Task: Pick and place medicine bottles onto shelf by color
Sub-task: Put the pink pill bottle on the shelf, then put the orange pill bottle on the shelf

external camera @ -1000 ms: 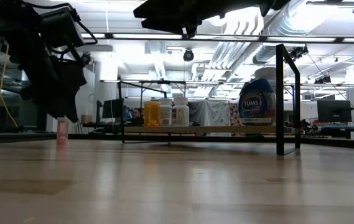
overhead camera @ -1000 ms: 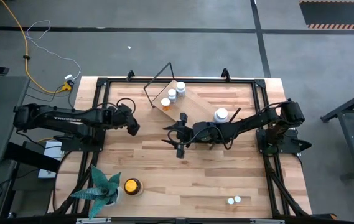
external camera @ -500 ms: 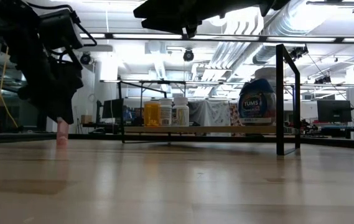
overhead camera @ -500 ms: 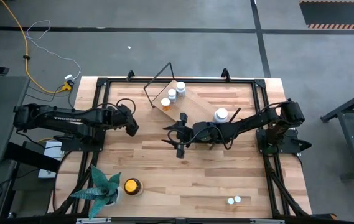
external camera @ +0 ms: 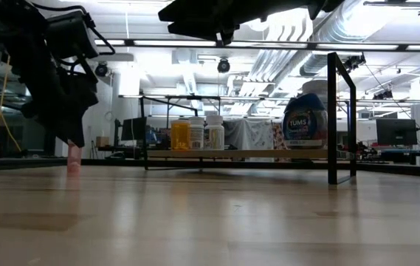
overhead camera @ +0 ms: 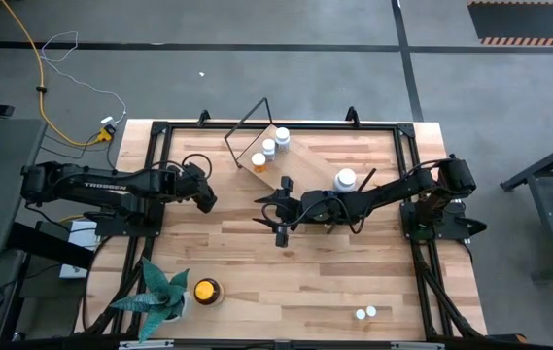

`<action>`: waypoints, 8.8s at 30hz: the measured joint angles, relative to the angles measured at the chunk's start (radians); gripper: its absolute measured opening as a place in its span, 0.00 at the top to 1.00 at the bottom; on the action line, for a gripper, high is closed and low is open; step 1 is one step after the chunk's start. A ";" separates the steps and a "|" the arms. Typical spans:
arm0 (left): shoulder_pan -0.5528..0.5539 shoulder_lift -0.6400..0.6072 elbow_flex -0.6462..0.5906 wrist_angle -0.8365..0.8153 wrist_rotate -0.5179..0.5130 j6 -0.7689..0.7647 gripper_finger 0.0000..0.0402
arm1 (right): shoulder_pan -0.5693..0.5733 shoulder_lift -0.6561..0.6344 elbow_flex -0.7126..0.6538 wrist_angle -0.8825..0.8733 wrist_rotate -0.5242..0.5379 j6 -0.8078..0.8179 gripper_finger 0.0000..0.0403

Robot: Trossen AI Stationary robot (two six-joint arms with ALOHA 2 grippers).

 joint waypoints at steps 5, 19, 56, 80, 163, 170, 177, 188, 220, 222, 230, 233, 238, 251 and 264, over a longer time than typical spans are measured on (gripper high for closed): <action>0.000 0.000 0.000 0.002 0.000 0.023 0.68 | 0.000 0.000 0.000 0.000 0.000 0.000 0.47; -0.007 0.000 0.052 0.220 0.018 0.158 0.70 | 0.000 0.000 0.000 0.000 0.000 0.000 0.47; 0.035 0.809 0.868 0.169 0.090 0.566 0.70 | 0.127 -0.198 0.000 -0.149 0.156 -0.073 0.47; 0.104 0.856 0.900 0.119 0.105 0.548 0.70 | 0.128 -0.198 0.000 -0.153 0.166 -0.064 0.47; -0.395 -0.264 -0.102 1.144 -0.026 0.723 0.45 | 0.750 -0.048 0.398 -1.585 0.018 1.478 0.47; -0.395 -0.264 -0.101 1.143 -0.026 0.714 0.45 | 0.842 0.056 0.398 -1.576 -0.044 1.453 0.47; -0.395 -0.264 -0.101 1.143 -0.026 0.714 0.45 | 0.855 0.182 0.398 -1.579 -0.173 1.356 0.47; -0.395 -0.264 -0.101 1.143 -0.026 0.714 0.45 | 0.852 0.224 0.397 -1.642 -0.194 1.305 0.47; -0.395 -0.264 -0.101 1.112 -0.024 0.714 0.45 | 0.823 0.251 0.397 -1.586 -0.179 1.260 0.47; -0.395 -0.264 -0.101 1.112 -0.024 0.714 0.45 | 0.823 0.267 0.397 -1.584 -0.182 1.255 0.47; -0.395 -0.264 -0.101 1.112 -0.024 0.714 0.45 | 0.823 0.277 0.397 -1.584 -0.183 1.255 0.49; -0.395 -0.264 -0.101 1.112 -0.025 0.714 0.45 | 0.823 0.277 0.397 -1.585 -0.183 1.255 0.55; -0.395 -0.264 -0.101 1.112 -0.025 0.714 0.45 | 0.823 0.277 0.397 -1.584 -0.183 1.254 0.67; -0.395 -0.264 -0.101 1.113 -0.025 0.714 0.45 | 0.821 0.191 0.413 -1.716 -0.234 1.237 0.73; -0.395 -0.264 -0.101 1.113 -0.025 0.714 0.45 | 0.548 0.129 0.620 -1.699 0.059 0.813 0.73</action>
